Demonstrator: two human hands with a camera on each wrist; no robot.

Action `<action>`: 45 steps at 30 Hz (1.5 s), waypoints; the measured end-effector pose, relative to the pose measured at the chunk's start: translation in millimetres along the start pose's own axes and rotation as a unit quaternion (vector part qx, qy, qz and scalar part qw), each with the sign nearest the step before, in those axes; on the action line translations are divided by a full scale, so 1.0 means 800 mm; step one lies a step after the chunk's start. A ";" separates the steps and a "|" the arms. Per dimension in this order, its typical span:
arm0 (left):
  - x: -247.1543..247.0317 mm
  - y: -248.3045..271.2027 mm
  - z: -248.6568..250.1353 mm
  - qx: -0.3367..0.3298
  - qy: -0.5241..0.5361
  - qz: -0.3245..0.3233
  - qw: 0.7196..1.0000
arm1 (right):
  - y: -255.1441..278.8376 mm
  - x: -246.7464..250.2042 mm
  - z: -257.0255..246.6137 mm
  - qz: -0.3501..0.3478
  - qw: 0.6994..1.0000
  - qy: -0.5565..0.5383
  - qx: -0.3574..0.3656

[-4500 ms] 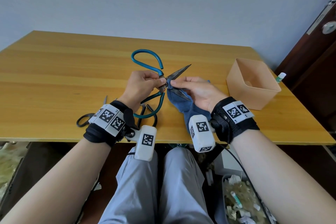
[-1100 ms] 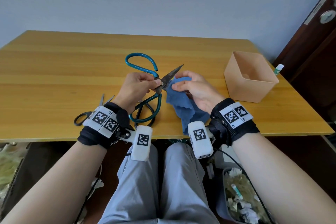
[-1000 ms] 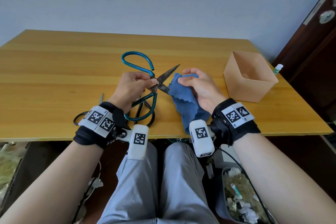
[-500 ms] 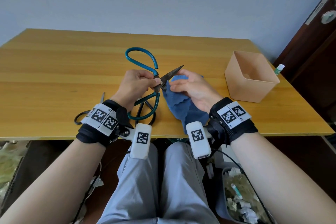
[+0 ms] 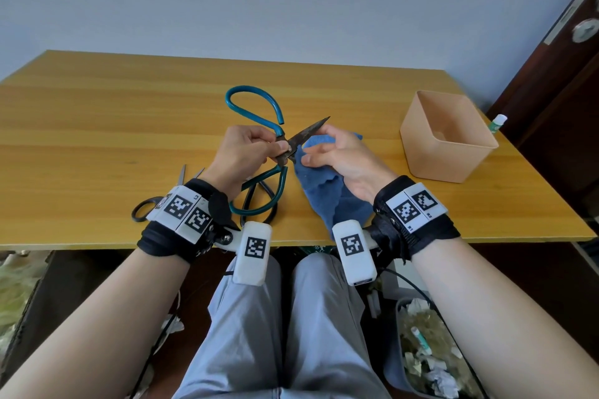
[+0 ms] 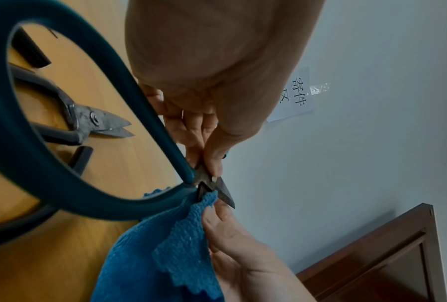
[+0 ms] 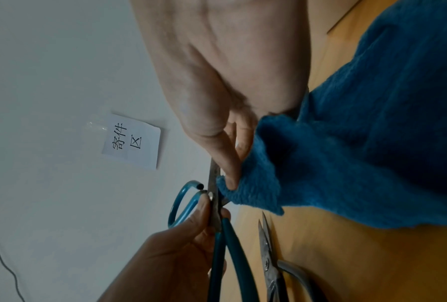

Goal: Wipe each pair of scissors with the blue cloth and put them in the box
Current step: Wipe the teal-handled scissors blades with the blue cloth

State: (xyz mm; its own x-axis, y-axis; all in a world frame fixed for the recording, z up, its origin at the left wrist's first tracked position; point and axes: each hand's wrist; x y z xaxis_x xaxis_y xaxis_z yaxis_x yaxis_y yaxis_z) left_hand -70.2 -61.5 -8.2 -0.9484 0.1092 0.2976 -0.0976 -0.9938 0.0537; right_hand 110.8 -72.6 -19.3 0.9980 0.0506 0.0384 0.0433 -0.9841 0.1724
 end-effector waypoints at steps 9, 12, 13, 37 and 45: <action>0.004 0.001 0.001 -0.002 -0.006 -0.014 1.000 | -0.002 0.001 0.003 0.027 0.999 -0.031 0.007; 0.010 0.002 -0.001 -0.004 0.000 -0.009 1.000 | -0.003 0.010 0.006 0.117 0.991 -0.056 0.032; 0.011 0.003 -0.001 -0.008 0.000 -0.009 1.000 | -0.002 0.013 0.005 0.125 0.988 -0.087 0.034; 0.013 0.000 -0.007 -0.023 0.026 -0.012 0.999 | -0.001 0.010 0.002 0.116 0.991 -0.073 0.009; 0.006 -0.004 -0.012 0.015 0.082 -0.059 0.995 | 0.000 0.008 0.012 0.025 0.938 -0.334 -0.093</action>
State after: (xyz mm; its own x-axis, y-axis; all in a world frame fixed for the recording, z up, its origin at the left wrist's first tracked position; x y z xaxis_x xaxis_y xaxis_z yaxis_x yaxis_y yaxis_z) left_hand -77.0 -57.8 -16.3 -0.9674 0.2182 0.1282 -0.2052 -0.9728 0.1076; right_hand 117.7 -74.0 -28.6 0.8082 -0.1734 -0.5627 0.0490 -0.9326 0.3577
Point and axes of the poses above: each hand's wrist, its own y-axis away from the middle knuckle, its own x-axis out of the back of the hand, z = x × y, and after that the axes turned 3 degrees about -y, right-handed
